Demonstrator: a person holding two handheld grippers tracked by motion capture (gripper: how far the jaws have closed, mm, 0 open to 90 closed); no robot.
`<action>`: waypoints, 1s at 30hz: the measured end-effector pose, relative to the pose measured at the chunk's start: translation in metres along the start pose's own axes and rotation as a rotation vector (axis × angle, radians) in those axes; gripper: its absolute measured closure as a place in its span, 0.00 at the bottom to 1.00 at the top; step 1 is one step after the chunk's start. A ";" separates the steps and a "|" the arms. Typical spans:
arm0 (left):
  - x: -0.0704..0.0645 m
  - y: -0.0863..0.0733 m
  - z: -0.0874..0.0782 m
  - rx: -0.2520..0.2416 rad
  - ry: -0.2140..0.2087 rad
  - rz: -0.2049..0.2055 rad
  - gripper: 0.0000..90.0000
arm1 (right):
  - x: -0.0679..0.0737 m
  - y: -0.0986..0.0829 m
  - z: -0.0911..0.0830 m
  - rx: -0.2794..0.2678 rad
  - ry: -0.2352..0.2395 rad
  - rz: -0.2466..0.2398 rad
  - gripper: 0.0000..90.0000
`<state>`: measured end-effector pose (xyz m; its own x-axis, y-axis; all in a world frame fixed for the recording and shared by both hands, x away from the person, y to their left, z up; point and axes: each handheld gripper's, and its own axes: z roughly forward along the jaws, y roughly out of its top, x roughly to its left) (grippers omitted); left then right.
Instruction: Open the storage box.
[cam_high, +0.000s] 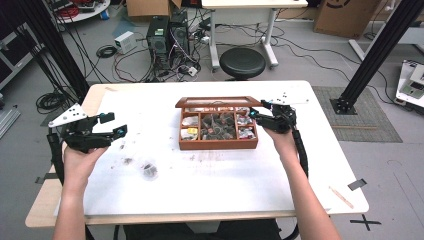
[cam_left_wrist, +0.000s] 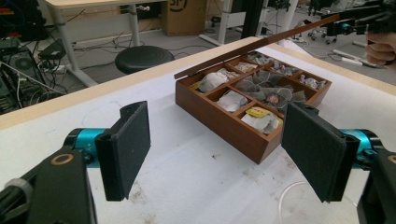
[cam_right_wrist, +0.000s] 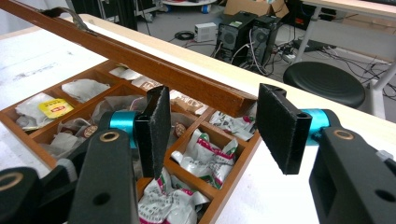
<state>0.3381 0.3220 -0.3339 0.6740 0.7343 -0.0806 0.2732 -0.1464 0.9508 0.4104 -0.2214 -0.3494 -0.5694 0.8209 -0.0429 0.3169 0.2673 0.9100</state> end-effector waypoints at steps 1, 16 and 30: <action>0.000 0.000 0.000 0.002 -0.001 0.000 0.27 | 0.000 0.001 0.001 -0.003 -0.002 0.001 0.52; 0.001 -0.001 0.002 0.005 -0.006 -0.005 0.27 | -0.008 0.016 0.009 -0.039 -0.012 0.027 0.52; 0.014 0.013 0.010 -0.027 -0.005 0.014 0.27 | -0.016 0.037 0.015 -0.051 -0.021 0.023 0.52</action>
<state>0.3580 0.3244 -0.3259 0.6810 0.7291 -0.0686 0.2449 -0.1384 0.9596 0.4425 -0.2169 -0.3212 -0.5461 0.8371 -0.0304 0.2901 0.2231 0.9306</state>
